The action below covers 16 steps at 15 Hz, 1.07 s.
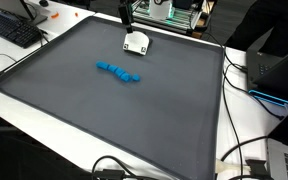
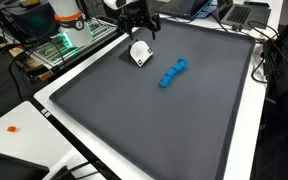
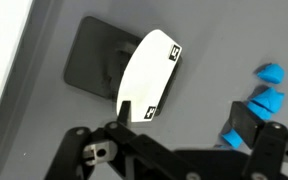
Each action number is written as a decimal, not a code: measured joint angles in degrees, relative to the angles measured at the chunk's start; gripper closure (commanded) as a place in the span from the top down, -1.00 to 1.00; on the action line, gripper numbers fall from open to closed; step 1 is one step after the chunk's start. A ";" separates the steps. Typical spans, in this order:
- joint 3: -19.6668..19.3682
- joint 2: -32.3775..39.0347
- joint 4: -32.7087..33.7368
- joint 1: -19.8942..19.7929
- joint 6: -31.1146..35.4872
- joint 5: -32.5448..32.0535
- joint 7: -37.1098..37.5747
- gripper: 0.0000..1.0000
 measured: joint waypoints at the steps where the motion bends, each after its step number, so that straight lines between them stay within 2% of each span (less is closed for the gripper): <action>1: 0.03 -0.68 0.47 -0.01 -0.84 -2.01 -0.92 1.00; 6: 0.56 -2.35 3.39 0.05 -3.90 -8.40 -9.72 1.00; 11: 1.30 -2.30 6.19 0.21 -6.03 -9.65 -22.56 1.00; 16: 2.21 -1.94 8.23 0.30 -6.76 -11.09 -29.96 1.00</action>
